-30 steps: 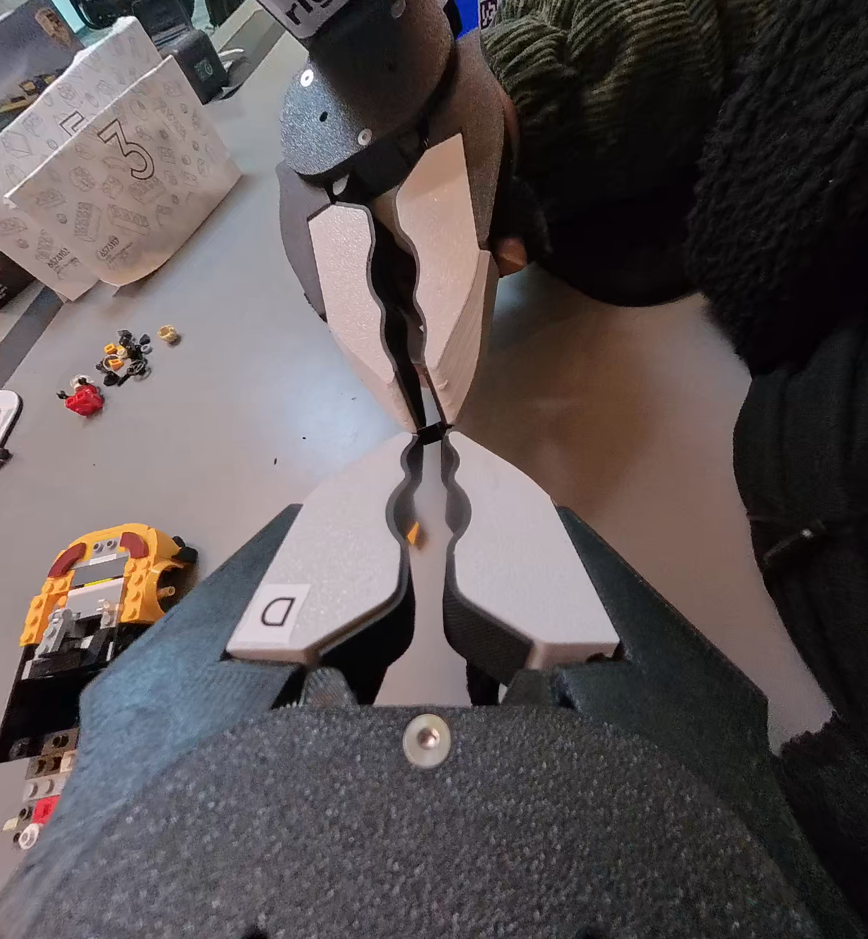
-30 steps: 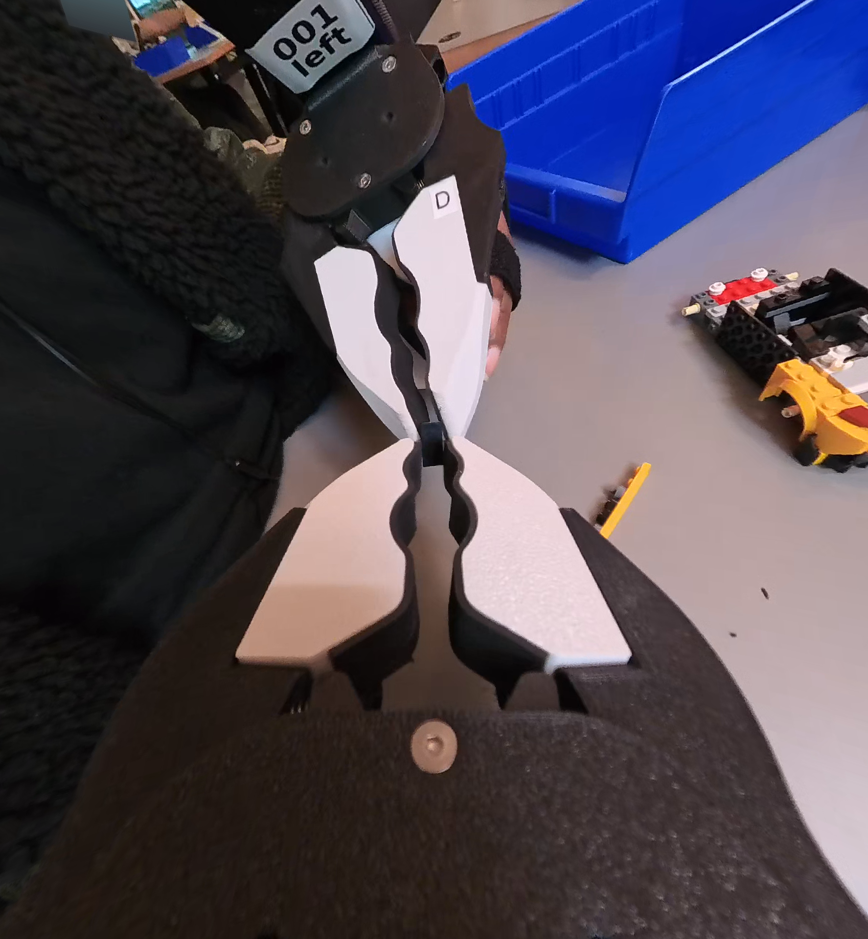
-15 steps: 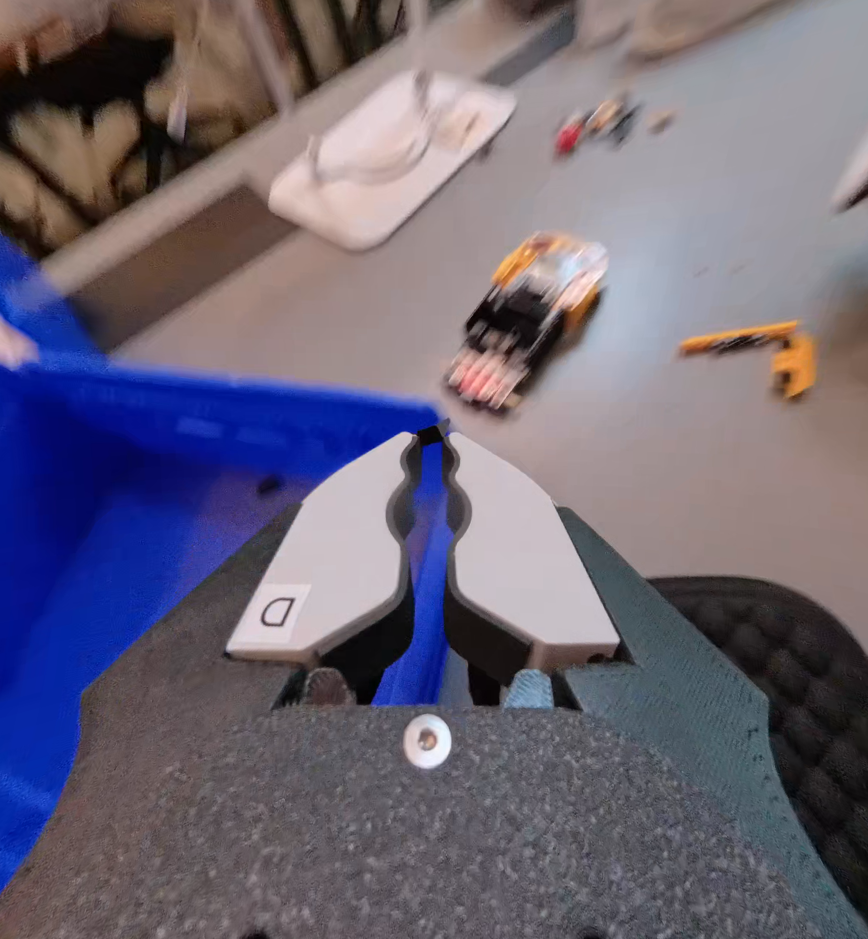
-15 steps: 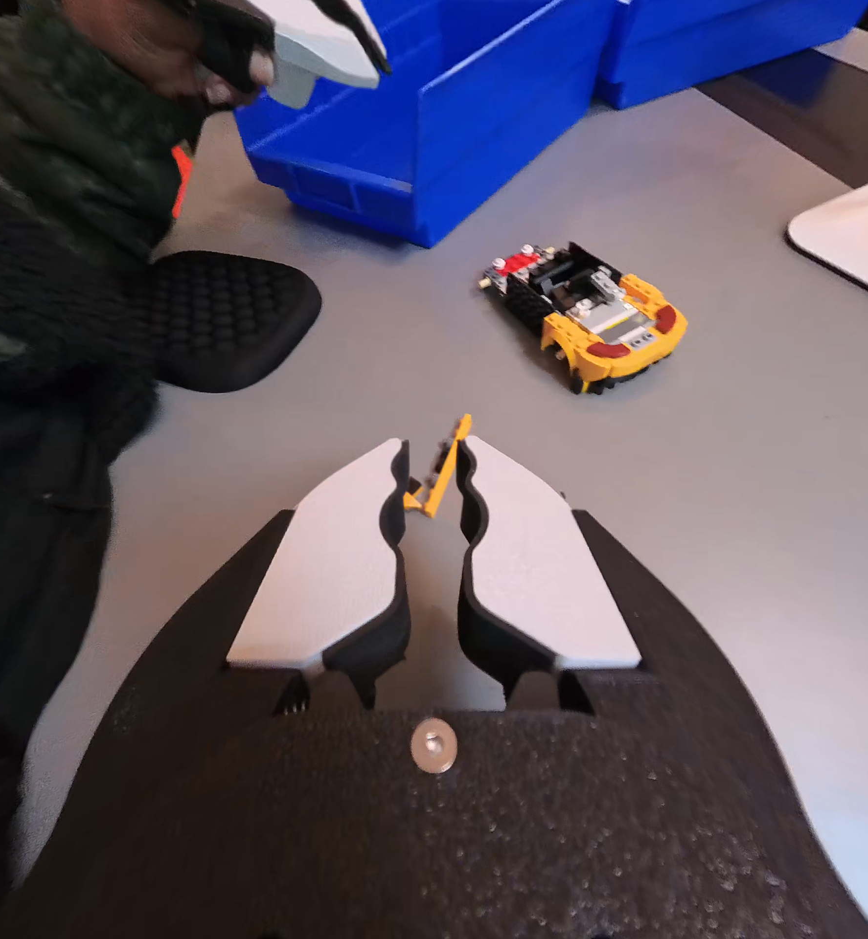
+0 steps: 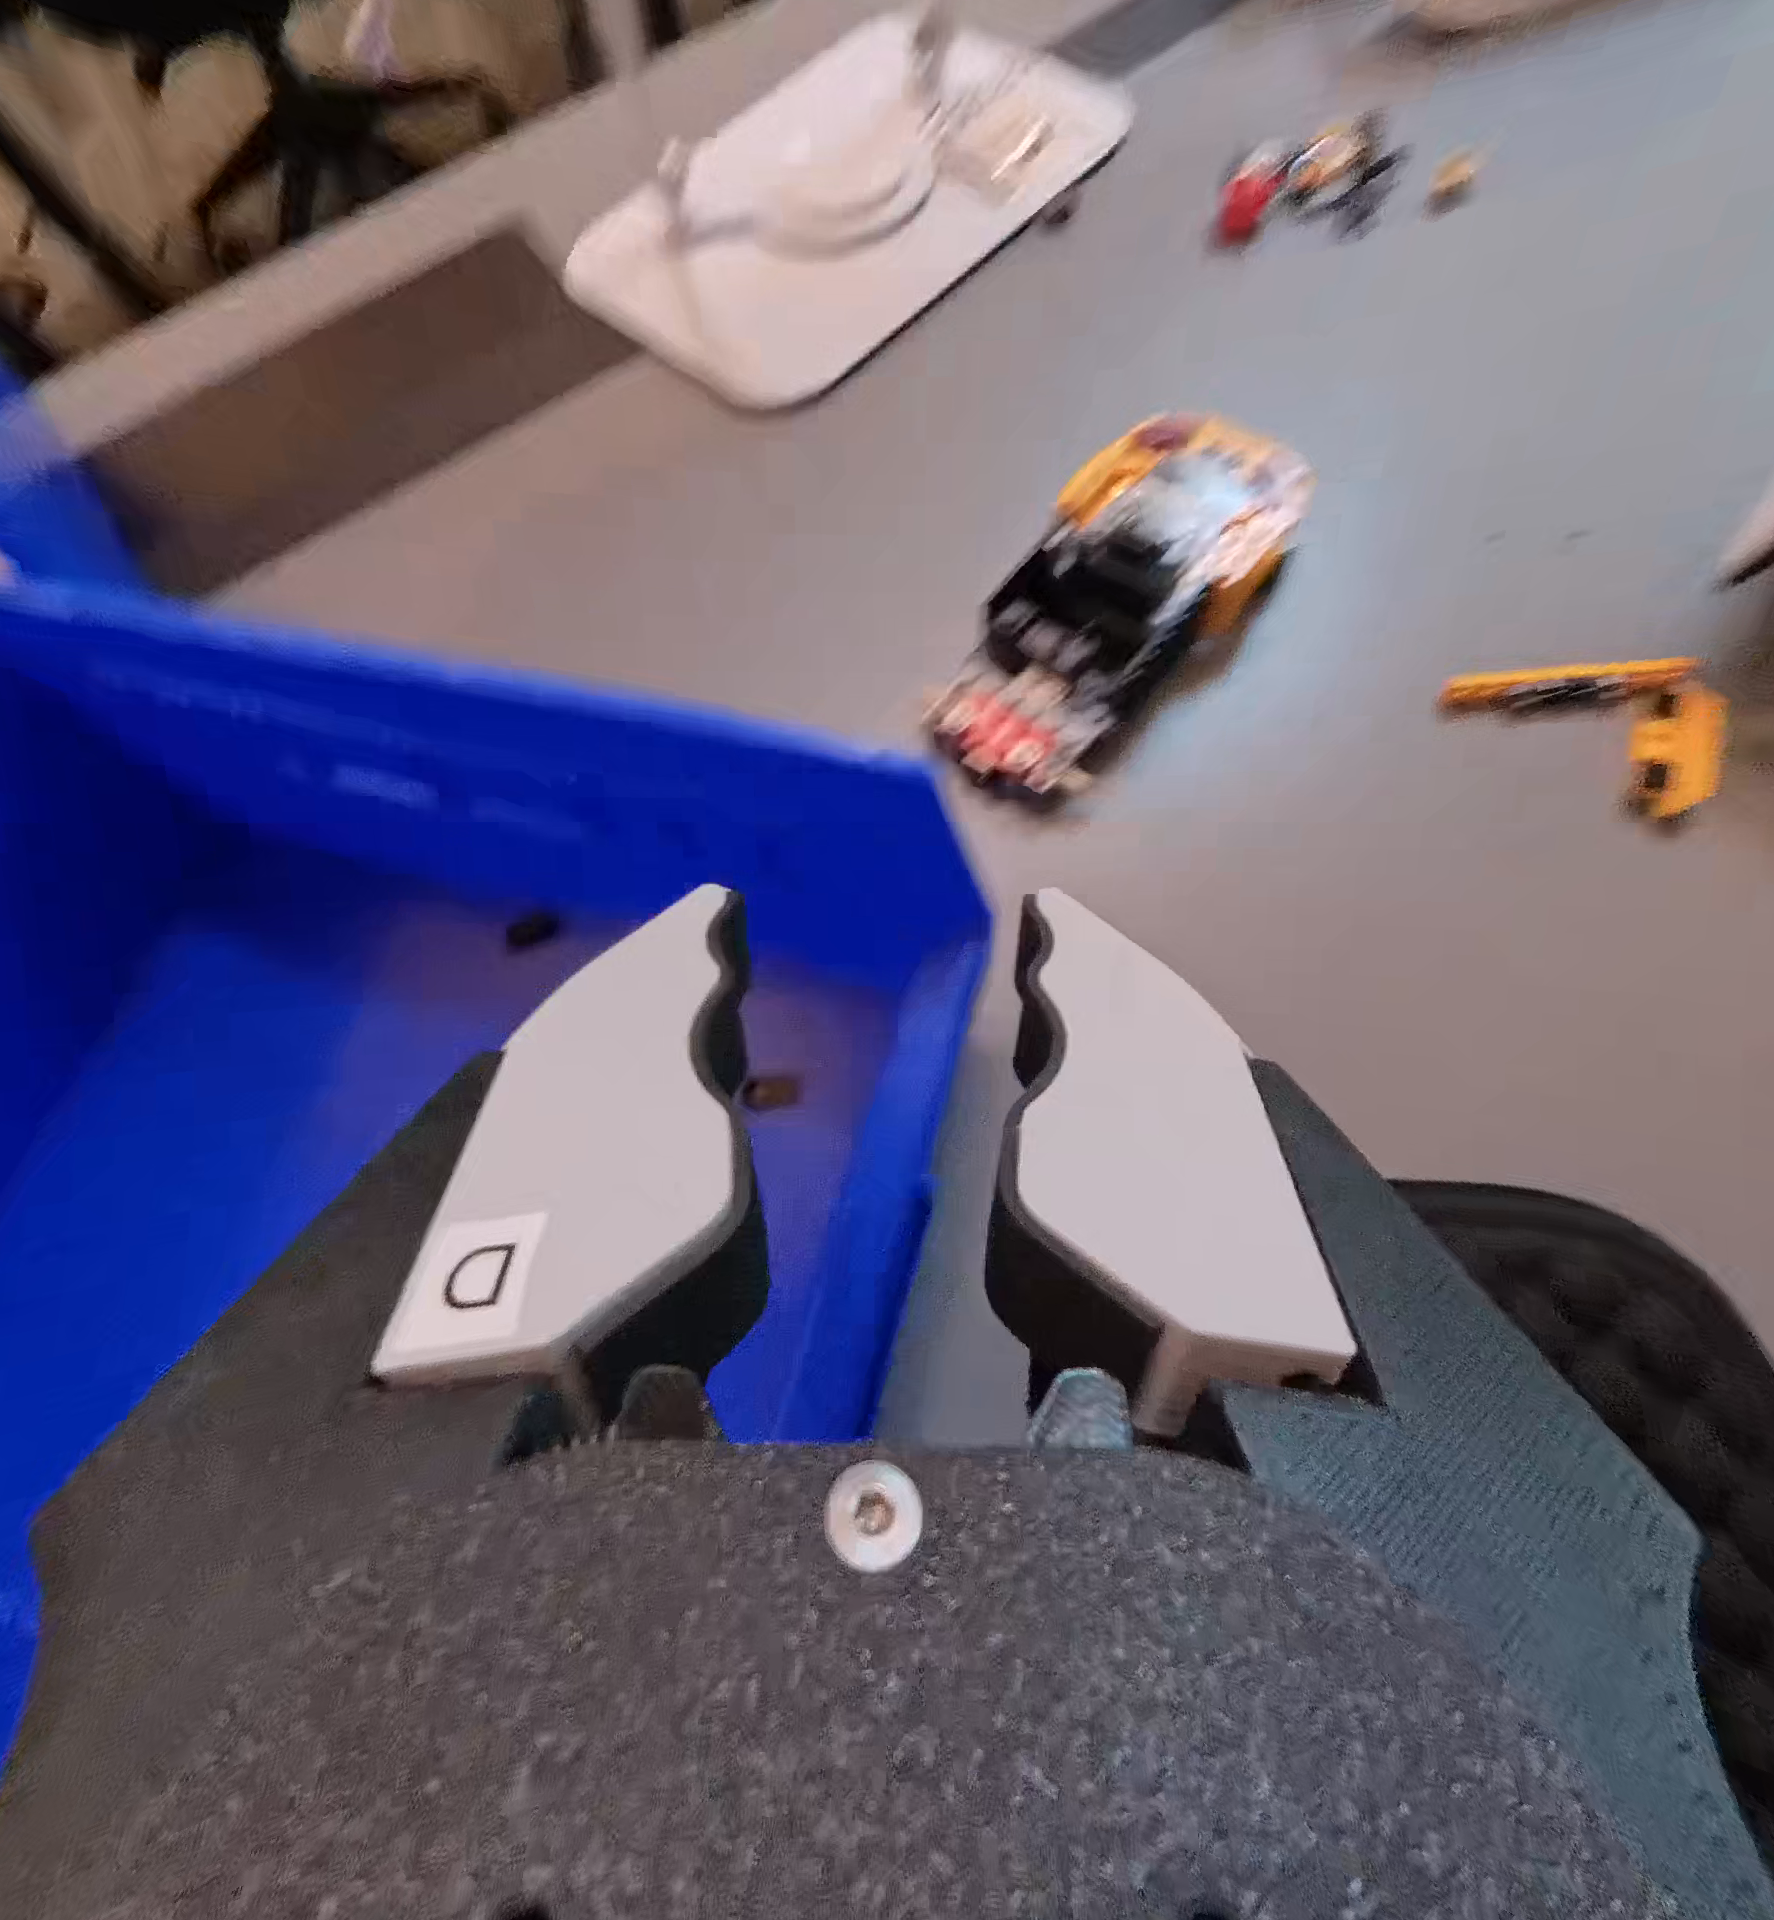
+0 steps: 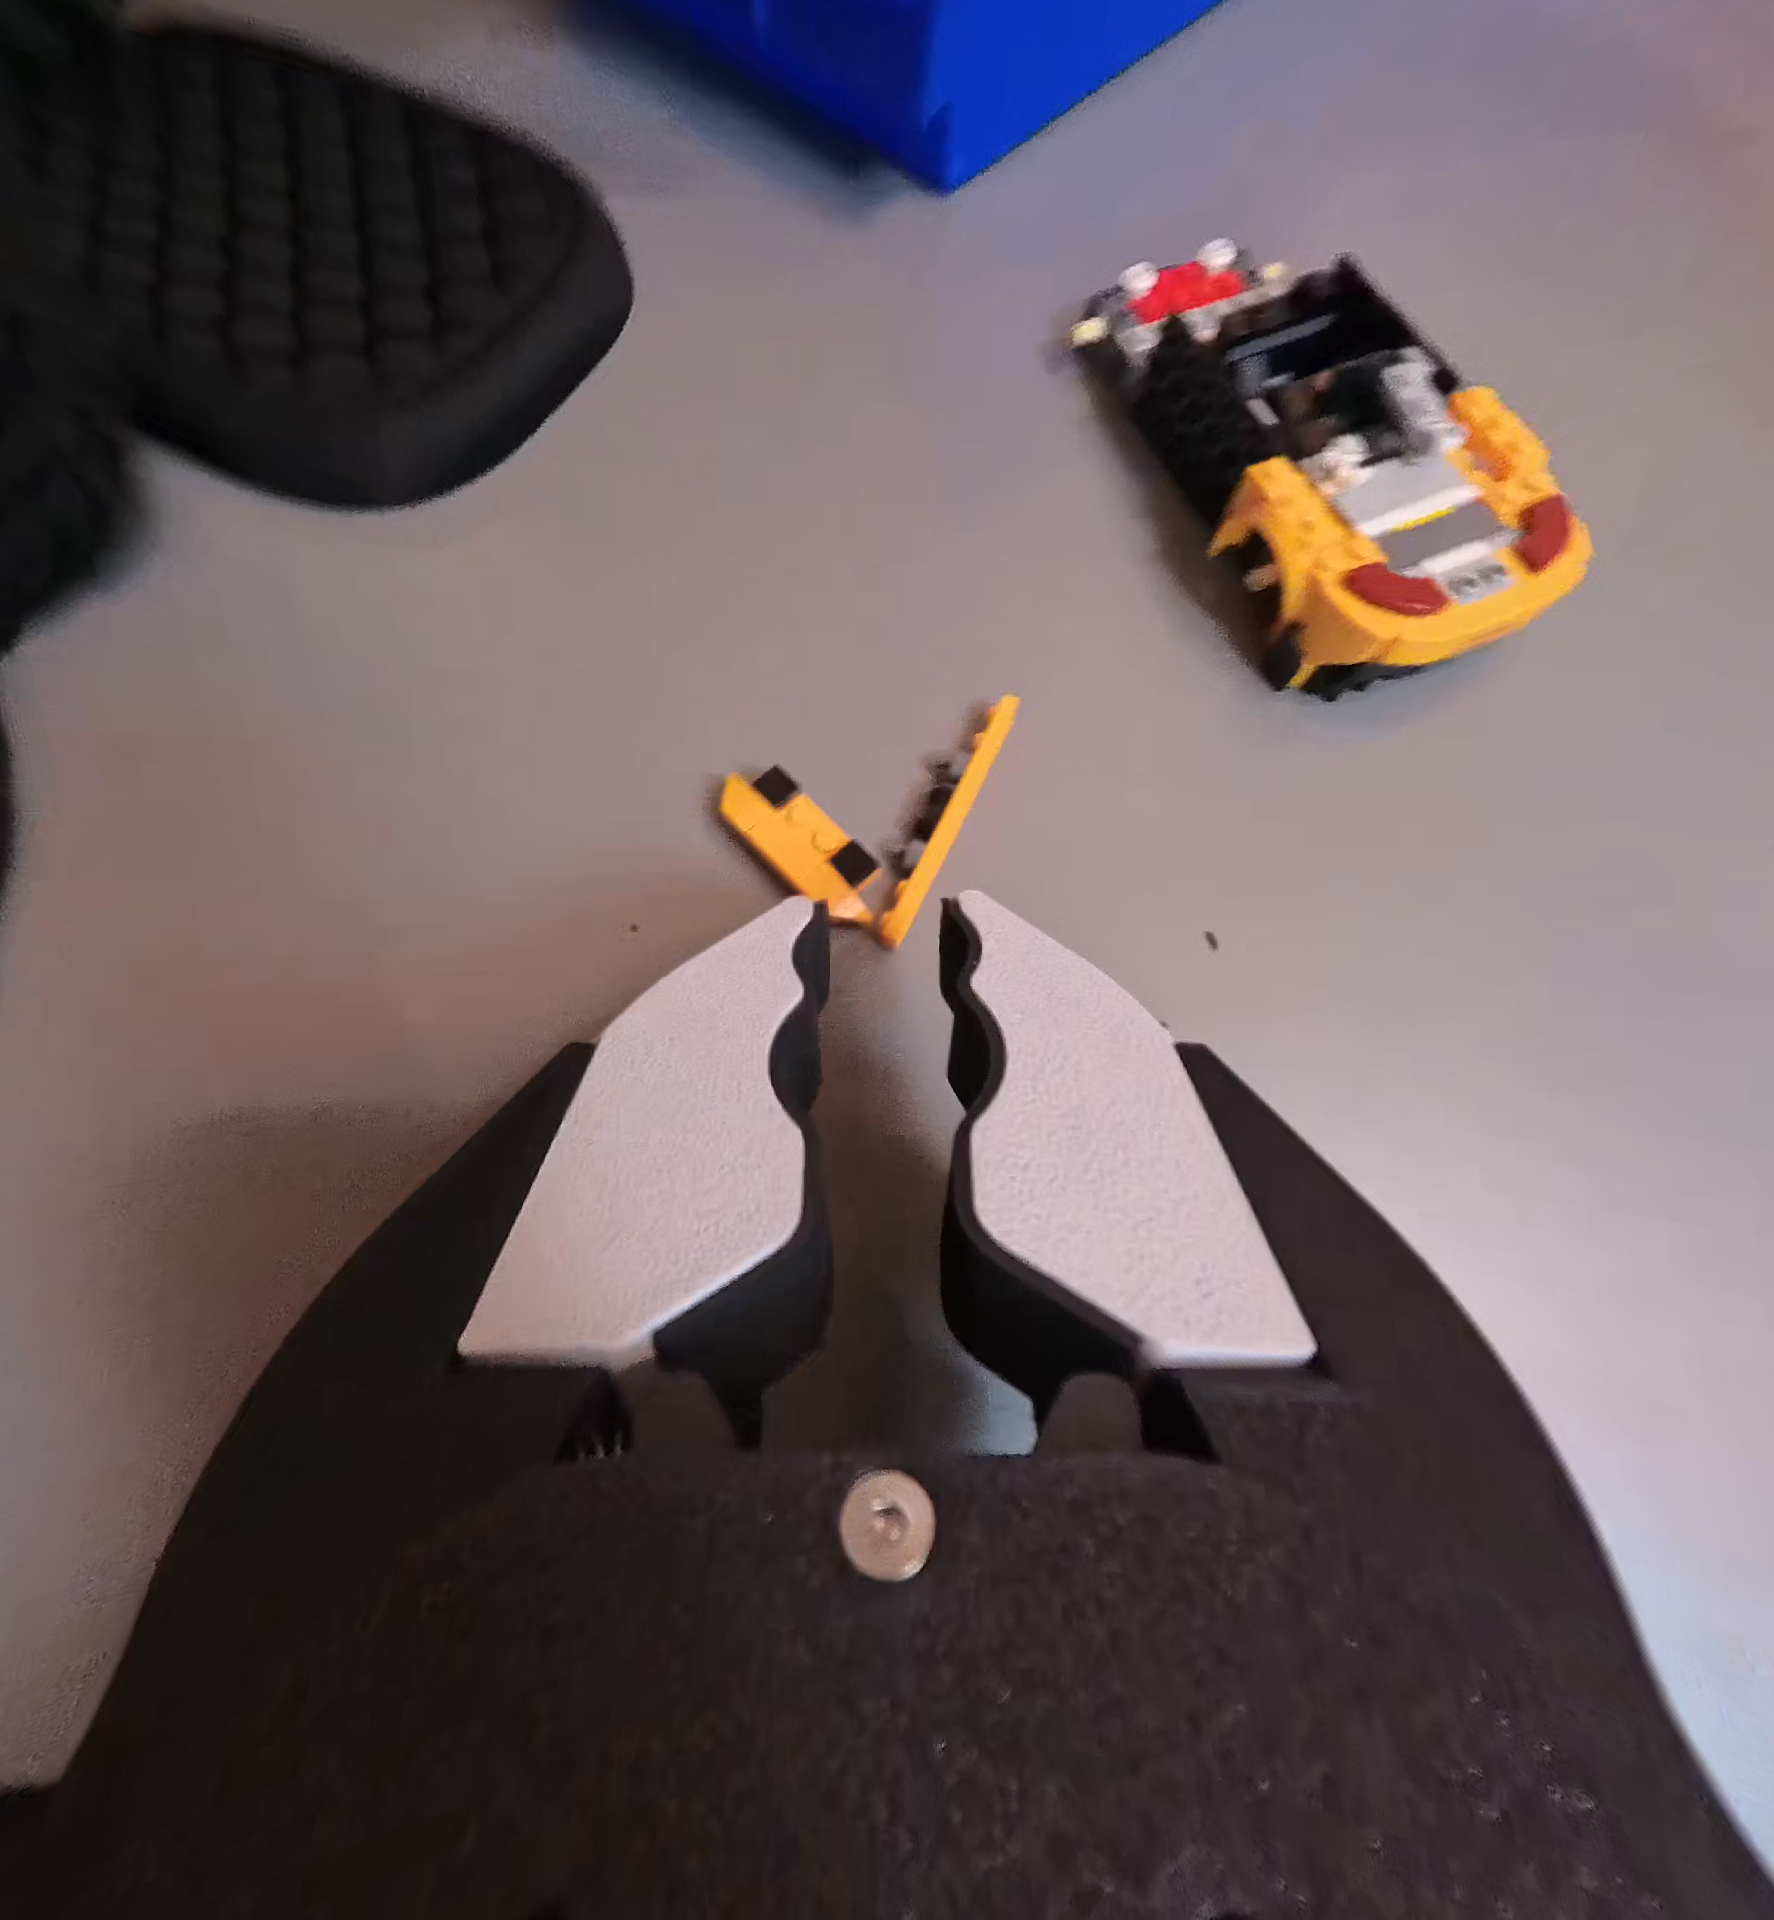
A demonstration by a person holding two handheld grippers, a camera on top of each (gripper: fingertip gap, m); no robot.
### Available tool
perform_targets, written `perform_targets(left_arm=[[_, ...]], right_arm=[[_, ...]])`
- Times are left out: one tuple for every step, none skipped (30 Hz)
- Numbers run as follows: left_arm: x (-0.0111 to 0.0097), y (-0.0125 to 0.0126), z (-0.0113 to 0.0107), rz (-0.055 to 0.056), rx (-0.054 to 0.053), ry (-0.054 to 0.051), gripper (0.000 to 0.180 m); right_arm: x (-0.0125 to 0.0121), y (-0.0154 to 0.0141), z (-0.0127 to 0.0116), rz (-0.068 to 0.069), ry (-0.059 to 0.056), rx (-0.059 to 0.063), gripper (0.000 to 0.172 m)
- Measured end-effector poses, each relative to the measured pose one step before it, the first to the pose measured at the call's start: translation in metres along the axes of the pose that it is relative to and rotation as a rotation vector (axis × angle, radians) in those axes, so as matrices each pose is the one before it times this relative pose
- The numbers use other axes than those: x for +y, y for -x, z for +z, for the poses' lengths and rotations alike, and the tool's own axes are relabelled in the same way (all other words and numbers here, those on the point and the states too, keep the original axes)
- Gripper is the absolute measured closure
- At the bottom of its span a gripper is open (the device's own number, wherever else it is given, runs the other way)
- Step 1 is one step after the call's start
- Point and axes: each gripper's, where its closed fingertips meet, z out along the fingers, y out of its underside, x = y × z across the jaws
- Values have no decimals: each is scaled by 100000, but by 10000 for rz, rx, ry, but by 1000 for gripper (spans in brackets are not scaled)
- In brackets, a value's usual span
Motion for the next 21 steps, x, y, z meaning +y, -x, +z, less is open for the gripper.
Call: perform_targets(left_arm=[[-1026, -1336, -56, 323, 403, -407, 136], [-901, -1466, 213, 256, 507, -317, 137], [-782, -1590, 486, 201, 613, -245, 139], [-670, -1520, 717, 183, 621, -198, 141], [-447, -1335, 921, 147, 573, -65, 142], [-161, -1075, 1021, 147, 458, 144, 142], [-4, -769, 1048, 229, 292, 253, 142], [37, -556, 1006, 340, 171, 265, 142], [102, -363, 925, 357, 86, 270, 141], [215, -205, 849, 281, 50, 284, 141], [254, -128, 737, 170, 45, 232, 142], [273, -148, 621, 53, 79, 158, 142], [243, -234, 487, -14, 129, 84, 143], [178, -261, 372, -21, 137, -4, 143], [132, -164, 262, -29, 66, -44, 144], [46, -32, 151, -19, -18, -85, 144], [-114, 82, 33, 11, -83, -177, 144], [-262, 193, -60, -9, -138, -257, 143], [-382, 211, -121, -40, -116, -295, 142], [-508, 251, -178, -41, -115, -345, 141], [-591, 282, -235, 10, -149, -377, 140]], right_arm=[[215, 517, 400, -481, 235, -94, 152], [31, 475, 400, -499, 188, -58, 152], [-99, 283, 413, -485, 179, 46, 151], [-145, 94, 383, -460, 207, 113, 151], [-111, -2, 360, -377, 232, 119, 150], [-20, 35, 348, -261, 260, 34, 150], [29, 72, 346, -171, 222, -27, 148], [-7, 85, 315, -112, 135, -47, 148], [-139, 144, 195, -15, 7, -106, 151], [-46, 198, 52, 63, 49, -180, 153], [116, 120, -116, 59, 116, -156, 153], [307, 12, -258, 24, 169, -82, 154], [466, -114, -355, 10, 186, 28, 154], [591, -73, -452, 8, 187, 25, 154], [582, -150, -605, 53, 136, 59, 154], [529, -260, -732, 143, 52, 98, 154], [545, -40, -741, 180, 32, -73, 154], [608, 15, -587, 174, 76, -100, 153], [586, -253, -348, 156, 112, 79, 146], [253, -416, -261, 166, -47, 138, 140], [-321, -611, -363, 229, -341, 174, 133]])
